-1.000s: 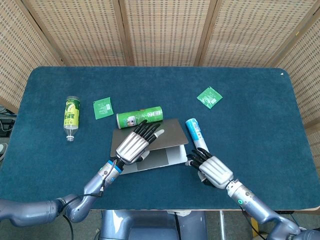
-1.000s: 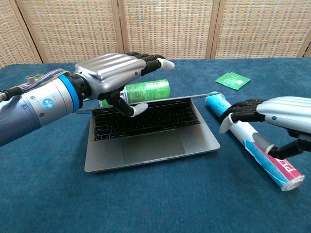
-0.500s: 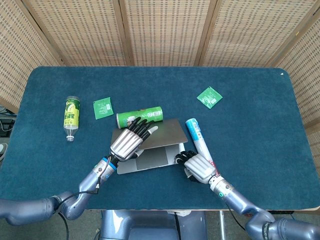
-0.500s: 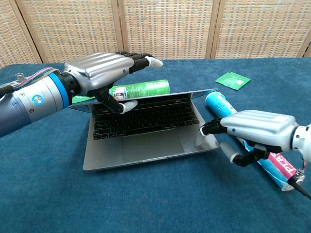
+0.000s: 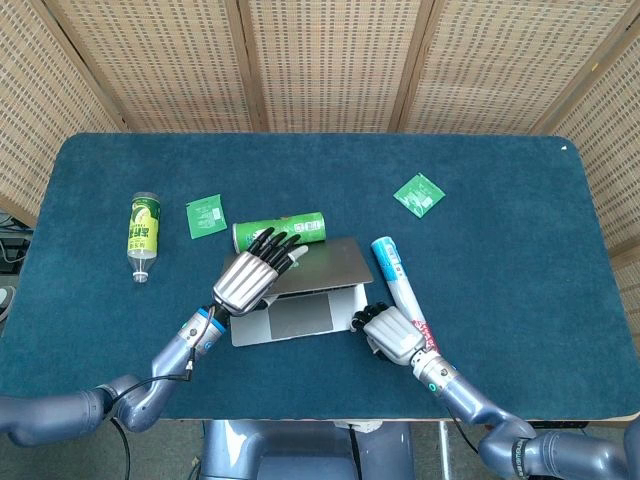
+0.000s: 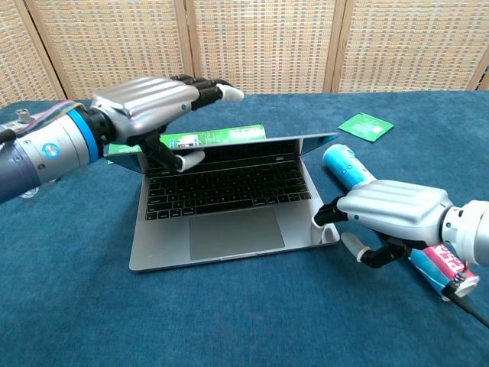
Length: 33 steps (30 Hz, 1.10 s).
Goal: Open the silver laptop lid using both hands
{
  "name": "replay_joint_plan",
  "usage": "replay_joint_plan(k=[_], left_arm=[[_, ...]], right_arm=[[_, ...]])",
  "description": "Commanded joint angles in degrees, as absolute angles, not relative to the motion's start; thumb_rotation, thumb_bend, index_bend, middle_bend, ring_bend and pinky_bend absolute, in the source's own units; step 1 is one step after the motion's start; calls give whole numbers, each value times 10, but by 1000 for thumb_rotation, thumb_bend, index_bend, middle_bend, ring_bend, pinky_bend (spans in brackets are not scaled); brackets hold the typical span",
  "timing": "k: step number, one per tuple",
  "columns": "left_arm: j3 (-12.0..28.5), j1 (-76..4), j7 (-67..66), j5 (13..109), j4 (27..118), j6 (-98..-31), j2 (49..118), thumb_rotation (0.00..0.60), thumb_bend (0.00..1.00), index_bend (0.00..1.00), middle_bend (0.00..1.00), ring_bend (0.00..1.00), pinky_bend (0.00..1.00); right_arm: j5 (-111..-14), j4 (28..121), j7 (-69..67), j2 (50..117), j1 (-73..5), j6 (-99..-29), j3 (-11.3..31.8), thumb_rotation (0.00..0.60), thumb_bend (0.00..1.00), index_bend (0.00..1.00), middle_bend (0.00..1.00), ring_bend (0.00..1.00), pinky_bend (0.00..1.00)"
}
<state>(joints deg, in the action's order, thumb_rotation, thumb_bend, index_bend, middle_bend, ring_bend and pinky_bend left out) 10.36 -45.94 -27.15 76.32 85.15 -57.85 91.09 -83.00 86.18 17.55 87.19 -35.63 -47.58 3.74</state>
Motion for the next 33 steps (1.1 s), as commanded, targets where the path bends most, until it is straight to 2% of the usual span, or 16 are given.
replay_joint_plan(k=[1, 11, 33], left_arm=[[109, -461, -273, 762, 848, -582, 900, 600, 420, 0, 0, 0, 0], [142, -471, -261, 722, 797, -579, 875, 600, 419, 0, 0, 0, 0], [186, -527, -251, 639, 678, -534, 896, 600, 419, 0, 0, 0, 0]], right_arm=[[-823, 866, 188, 871, -359, -479, 35, 600, 938, 347, 350, 263, 313], [-805, 875, 204, 868, -365, -484, 31, 600, 937, 349, 351, 263, 313], [-781, 892, 242, 873, -377, -494, 25, 600, 937, 364, 367, 274, 314]])
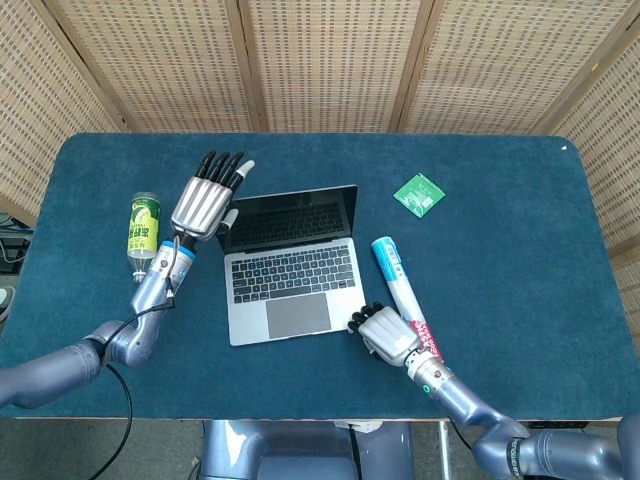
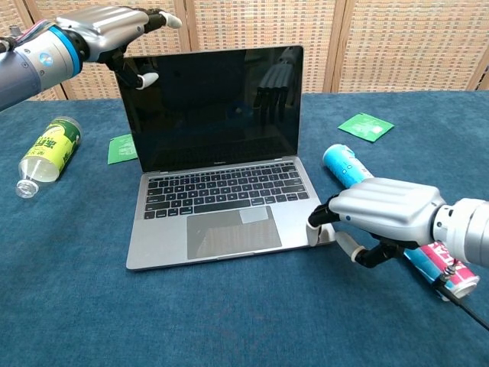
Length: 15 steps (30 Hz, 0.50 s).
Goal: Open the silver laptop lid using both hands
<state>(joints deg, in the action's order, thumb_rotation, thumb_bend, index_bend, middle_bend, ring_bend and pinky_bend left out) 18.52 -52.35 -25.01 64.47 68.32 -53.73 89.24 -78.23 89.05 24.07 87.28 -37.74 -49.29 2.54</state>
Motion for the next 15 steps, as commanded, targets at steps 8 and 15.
replay_joint_plan(k=[8, 15], left_arm=[[178, -526, -241, 633, 654, -538, 906, 600, 419, 0, 0, 0, 0], [163, -508, -197, 668, 698, -565, 885, 600, 419, 0, 0, 0, 0]], right_arm=[[-777, 896, 249, 871, -376, -502, 19, 600, 935, 365, 368, 275, 315], [-789, 899, 235, 873, -374, -522, 21, 600, 933, 366, 369, 275, 315]])
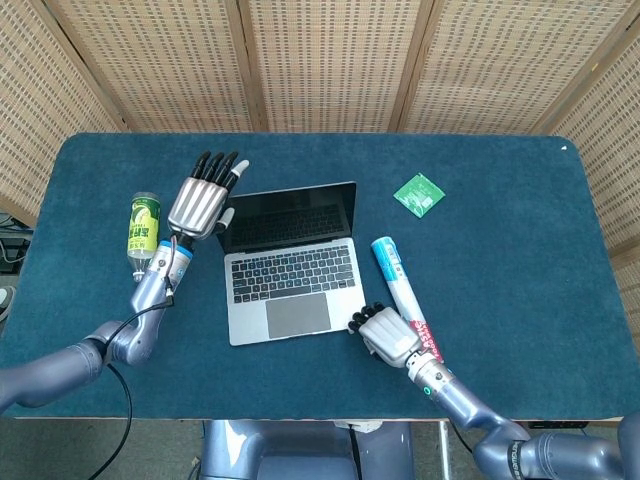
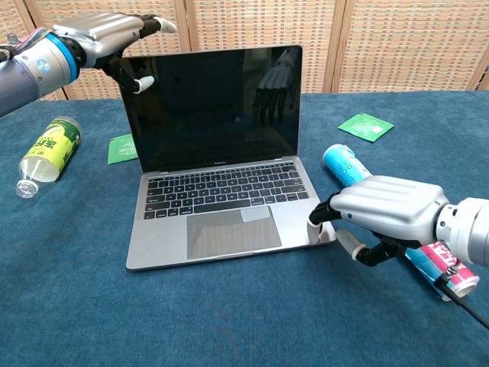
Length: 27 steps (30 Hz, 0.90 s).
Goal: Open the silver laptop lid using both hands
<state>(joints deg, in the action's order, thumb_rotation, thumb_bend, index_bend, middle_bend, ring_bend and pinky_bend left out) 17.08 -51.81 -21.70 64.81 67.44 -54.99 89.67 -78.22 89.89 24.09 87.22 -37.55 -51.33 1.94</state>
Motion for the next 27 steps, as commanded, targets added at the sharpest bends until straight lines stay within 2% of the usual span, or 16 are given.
replay_joint_plan(k=[1, 5, 11, 14, 17, 18, 20, 22, 24, 25, 27], left_arm=[[161, -505, -192, 676, 708, -572, 881, 600, 419, 0, 0, 0, 0], [153, -490, -176, 703, 756, -599, 854, 600, 419, 0, 0, 0, 0], [151, -464, -173, 737, 836, -647, 797, 600, 416, 0, 0, 0, 0], [151, -440, -170, 754, 885, -681, 754, 600, 317, 0, 0, 0, 0], [148, -412, -164, 765, 926, -712, 716, 600, 118, 0, 0, 0, 0], [145, -401, -161, 766, 939, -722, 703, 600, 54, 0, 0, 0, 0], [129, -354, -148, 766, 979, -764, 670, 600, 1, 0, 0, 0, 0], [109, -316, -139, 766, 1017, -788, 644, 600, 0, 0, 0, 0, 0], [92, -289, -138, 762, 1041, -800, 629, 600, 0, 0, 0, 0, 0], [82, -275, -136, 762, 1051, -809, 623, 600, 0, 0, 0, 0, 0], [49, -232, -123, 774, 1061, -838, 620, 600, 0, 0, 0, 0, 0]], right_arm=[[-792, 901, 229, 873, -373, -528, 24, 600, 933, 366, 369, 275, 315], [-822, 914, 194, 861, -369, -561, 32, 600, 934, 366, 369, 275, 316], [-871, 946, 149, 810, -358, -618, 43, 600, 925, 366, 369, 275, 316], [-896, 955, 114, 767, -342, -659, 46, 600, 888, 366, 369, 275, 316], [-918, 941, 70, 732, -322, -703, 45, 600, 813, 366, 365, 274, 311], [-924, 932, 53, 722, -314, -719, 43, 600, 741, 364, 358, 271, 298], [-933, 895, 0, 699, -279, -777, 37, 600, 554, 345, 320, 233, 235], [-949, 856, -47, 692, -254, -820, 27, 600, 295, 273, 226, 140, 95], [-945, 833, -59, 693, -232, -847, 23, 600, 120, 189, 118, 52, 15], [-942, 825, -61, 694, -220, -860, 20, 600, 51, 146, 58, 17, 0], [-934, 817, -64, 694, -183, -895, 10, 600, 1, 90, 5, 0, 0]])
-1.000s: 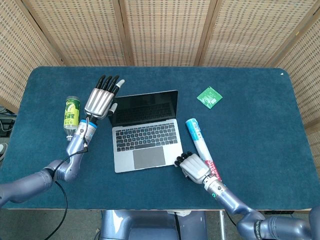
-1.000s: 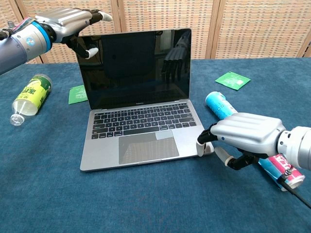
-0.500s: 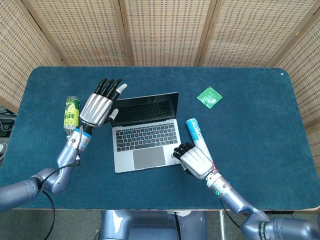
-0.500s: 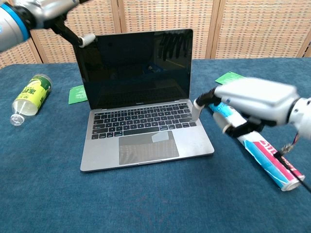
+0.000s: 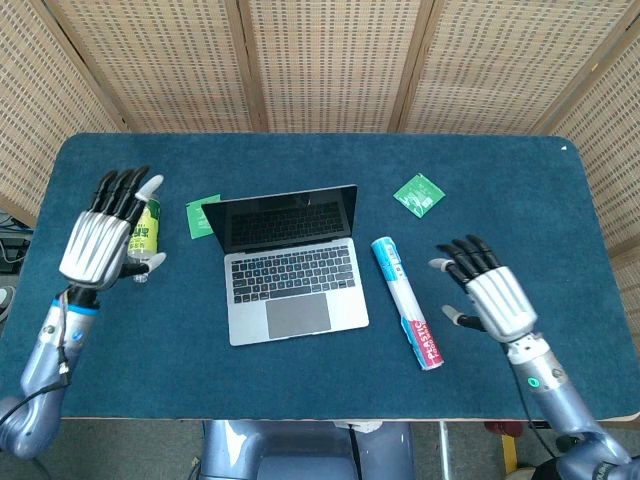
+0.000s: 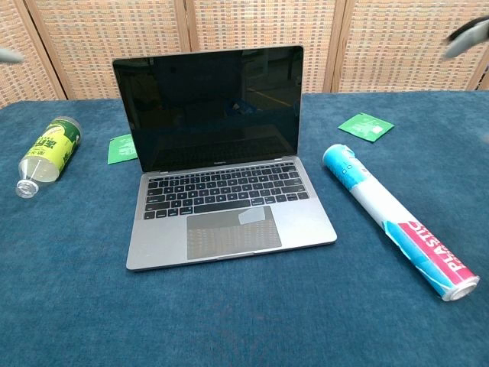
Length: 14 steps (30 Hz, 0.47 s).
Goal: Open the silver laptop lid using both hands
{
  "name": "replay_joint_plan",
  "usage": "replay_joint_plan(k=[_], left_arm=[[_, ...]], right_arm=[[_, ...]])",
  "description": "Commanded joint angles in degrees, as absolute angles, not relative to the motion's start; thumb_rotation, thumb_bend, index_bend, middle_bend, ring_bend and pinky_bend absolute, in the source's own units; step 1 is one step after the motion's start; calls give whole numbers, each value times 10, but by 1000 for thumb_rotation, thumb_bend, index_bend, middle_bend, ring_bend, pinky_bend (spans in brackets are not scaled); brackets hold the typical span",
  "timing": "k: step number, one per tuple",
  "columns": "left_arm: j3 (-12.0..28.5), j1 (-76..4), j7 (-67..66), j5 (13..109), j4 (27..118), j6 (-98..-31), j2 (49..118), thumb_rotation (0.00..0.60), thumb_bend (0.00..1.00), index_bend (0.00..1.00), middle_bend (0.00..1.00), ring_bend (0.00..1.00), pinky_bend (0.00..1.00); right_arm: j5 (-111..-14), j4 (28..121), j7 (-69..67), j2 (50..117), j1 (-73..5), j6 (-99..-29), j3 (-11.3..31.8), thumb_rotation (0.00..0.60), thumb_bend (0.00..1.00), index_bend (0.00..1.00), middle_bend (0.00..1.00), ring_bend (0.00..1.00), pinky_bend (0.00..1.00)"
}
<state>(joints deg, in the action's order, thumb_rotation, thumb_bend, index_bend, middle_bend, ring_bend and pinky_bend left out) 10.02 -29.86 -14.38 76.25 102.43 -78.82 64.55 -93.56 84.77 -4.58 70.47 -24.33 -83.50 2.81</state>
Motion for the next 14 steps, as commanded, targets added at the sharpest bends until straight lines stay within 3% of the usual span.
replay_joint_plan(k=[1, 8, 14], left_arm=[[36, -217, -115, 783, 1061, -846, 619, 600, 0, 0, 0, 0, 0], [-38, -134, -95, 829, 1032, -887, 633, 600, 0, 0, 0, 0, 0], [-56, -95, -84, 849, 986, -914, 656, 600, 0, 0, 0, 0, 0]], right_arm=[[-933, 817, -65, 693, -172, -906, 7, 600, 0, 64, 0, 0, 0], [-932, 845, -60, 678, -110, -958, -12, 600, 0, 0, 0, 0, 0], [-934, 855, -60, 669, -91, -969, -14, 600, 0, 0, 0, 0, 0]])
